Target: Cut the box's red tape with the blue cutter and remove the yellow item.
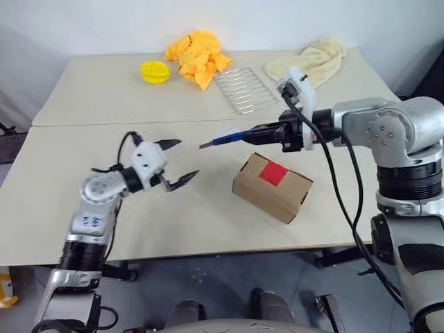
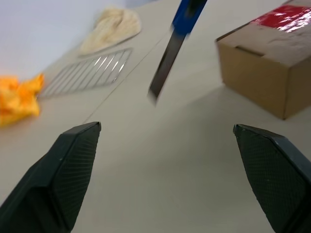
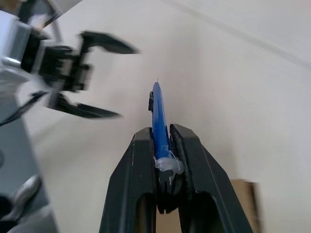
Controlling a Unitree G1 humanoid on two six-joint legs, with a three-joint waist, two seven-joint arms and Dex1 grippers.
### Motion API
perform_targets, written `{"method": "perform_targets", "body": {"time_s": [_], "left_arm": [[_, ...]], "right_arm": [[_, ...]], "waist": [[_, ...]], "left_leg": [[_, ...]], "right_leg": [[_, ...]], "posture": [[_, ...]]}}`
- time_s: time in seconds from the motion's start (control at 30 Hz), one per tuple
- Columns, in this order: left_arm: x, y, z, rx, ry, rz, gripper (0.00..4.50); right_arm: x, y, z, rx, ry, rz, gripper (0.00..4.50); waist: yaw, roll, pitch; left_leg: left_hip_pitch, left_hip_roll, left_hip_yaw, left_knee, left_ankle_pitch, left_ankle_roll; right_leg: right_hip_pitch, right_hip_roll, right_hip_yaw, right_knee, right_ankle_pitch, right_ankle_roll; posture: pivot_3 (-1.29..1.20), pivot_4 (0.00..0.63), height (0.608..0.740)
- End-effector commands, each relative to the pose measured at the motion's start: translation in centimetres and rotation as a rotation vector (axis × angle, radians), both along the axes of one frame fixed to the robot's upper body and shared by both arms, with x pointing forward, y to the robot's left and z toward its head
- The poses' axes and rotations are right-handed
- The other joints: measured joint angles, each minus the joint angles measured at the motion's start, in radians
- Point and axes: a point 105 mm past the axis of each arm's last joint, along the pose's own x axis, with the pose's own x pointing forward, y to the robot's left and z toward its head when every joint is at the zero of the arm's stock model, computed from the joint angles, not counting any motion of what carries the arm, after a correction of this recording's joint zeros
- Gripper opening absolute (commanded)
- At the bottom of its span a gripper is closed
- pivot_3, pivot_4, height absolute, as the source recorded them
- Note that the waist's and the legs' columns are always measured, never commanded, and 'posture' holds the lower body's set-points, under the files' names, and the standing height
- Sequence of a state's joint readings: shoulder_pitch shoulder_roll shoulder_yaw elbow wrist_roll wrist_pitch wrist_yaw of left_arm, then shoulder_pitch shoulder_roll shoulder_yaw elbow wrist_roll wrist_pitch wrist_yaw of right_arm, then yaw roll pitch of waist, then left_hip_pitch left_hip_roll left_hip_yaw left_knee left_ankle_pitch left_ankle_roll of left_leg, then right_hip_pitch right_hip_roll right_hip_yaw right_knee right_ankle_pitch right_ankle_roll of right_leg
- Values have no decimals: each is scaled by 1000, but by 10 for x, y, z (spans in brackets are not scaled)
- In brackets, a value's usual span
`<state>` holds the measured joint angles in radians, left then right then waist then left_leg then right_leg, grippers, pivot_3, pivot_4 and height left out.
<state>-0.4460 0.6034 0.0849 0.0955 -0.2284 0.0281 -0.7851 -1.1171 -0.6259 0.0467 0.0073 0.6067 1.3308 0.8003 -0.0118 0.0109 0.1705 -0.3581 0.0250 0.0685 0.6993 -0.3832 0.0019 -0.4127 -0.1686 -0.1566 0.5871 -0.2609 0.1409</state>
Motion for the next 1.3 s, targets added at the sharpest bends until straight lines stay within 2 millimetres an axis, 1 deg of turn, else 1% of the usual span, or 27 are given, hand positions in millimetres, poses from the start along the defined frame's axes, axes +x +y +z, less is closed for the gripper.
{"method": "perform_targets", "body": {"time_s": [0.03,0.13,0.17,0.3,0.33,0.4,0.43,0.47,0.53,0.6,0.67,0.7,0.8,0.87,0.9,0.97,1.07,1.17,1.3], "left_arm": [[-15,3,14,-72,35,-30,4500],[-29,-19,16,-135,115,-137,4500],[-31,-24,16,-146,132,-156,4500],[-44,-70,18,-201,223,-337,4500],[-45,-79,19,-200,226,-371,4500],[-37,-97,26,-237,215,-376,4500],[-32,-103,29,-239,213,-365,4110],[-29,-110,30,-240,222,-365,3916],[-25,-122,28,-217,253,-377,3286],[-22,-129,26,-197,281,-379,2637],[-18,-141,23,-176,337,-368,2046],[-16,-153,22,-141,367,-377,1666],[-12,-168,18,-97,441,-357,735],[-10,-168,13,-60,492,-328,85],[-11,-169,12,-41,516,-330,0],[-13,-170,10,-25,545,-328,0],[-15,-170,6,6,583,-324,0],[-16,-168,1,23,619,-310,0],[-19,-166,-9,63,653,-302,0]], "right_arm": [[-4,-25,20,28,-89,-80,161],[-7,-42,26,34,-122,-144,161],[-8,-44,26,35,-128,-153,161],[-15,-68,30,25,-182,-224,161],[-16,-74,30,18,-191,-246,161],[-20,-87,31,14,-210,-298,161],[-22,-92,32,14,-220,-319,161],[-24,-97,33,15,-228,-336,161],[-29,-104,34,14,-242,-358,161],[-34,-108,33,9,-251,-368,161],[-40,-112,31,-2,-258,-382,161],[-44,-116,29,-7,-256,-392,161],[-54,-117,24,-26,-258,-395,161],[-59,-115,23,-29,-264,-384,161],[-61,-113,22,-29,-263,-373,161],[-66,-107,18,-42,-256,-333,161],[-67,-101,10,-65,-246,-302,161],[-65,-97,4,-86,-235,-287,161],[-59,-93,-14,-151,-203,-265,161]], "waist": [[4,0,0],[15,-1,1],[16,-1,1],[20,-2,1],[19,-2,1],[17,-2,1],[18,-2,1],[20,-3,2],[22,-3,2],[18,-3,2],[18,-3,2],[20,-3,2],[33,-4,2],[36,-4,2],[36,-4,2],[36,-4,2],[36,-4,2],[36,-4,2],[39,-4,2]], "left_leg": [[0,0,0,0,0,0],[0,0,0,1,0,0],[-1,0,0,1,0,0],[-1,0,0,1,0,0],[-1,0,0,1,0,0],[-1,0,0,1,0,0],[-1,0,1,1,0,0],[-1,0,1,1,0,0],[-1,0,1,2,0,0],[0,0,1,1,0,0],[0,0,2,1,0,0],[0,0,2,1,0,0],[-1,0,2,2,0,0],[-1,0,2,3,0,0],[0,0,2,2,0,0],[0,0,2,2,0,0],[0,0,2,2,0,0],[0,0,2,2,0,0],[0,0,1,3,0,0]], "right_leg": [[0,0,0,0,0,0],[0,0,0,0,0,0],[0,0,0,0,0,0],[0,0,1,0,0,0],[1,0,0,0,0,0],[1,0,1,-1,0,0],[1,0,1,-1,0,0],[1,0,1,-1,0,0],[1,0,1,-1,0,0],[1,0,1,-1,0,0],[1,0,1,-1,0,0],[1,0,1,-1,0,0],[1,0,1,-1,0,0],[1,0,1,-1,0,0],[1,0,1,-1,0,0],[1,0,1,-1,0,0],[1,0,1,-1,0,0],[1,0,2,-1,0,0],[1,0,1,-1,0,0]], "posture": [[0,150,740],[0,150,740],[0,150,740],[0,150,740],[0,150,740],[0,150,740],[0,150,740],[0,150,740],[0,150,740],[0,150,740],[0,150,740],[0,150,740],[0,150,740],[0,150,740],[0,150,740],[0,150,740],[0,150,740],[0,150,740],[0,150,740]]}}
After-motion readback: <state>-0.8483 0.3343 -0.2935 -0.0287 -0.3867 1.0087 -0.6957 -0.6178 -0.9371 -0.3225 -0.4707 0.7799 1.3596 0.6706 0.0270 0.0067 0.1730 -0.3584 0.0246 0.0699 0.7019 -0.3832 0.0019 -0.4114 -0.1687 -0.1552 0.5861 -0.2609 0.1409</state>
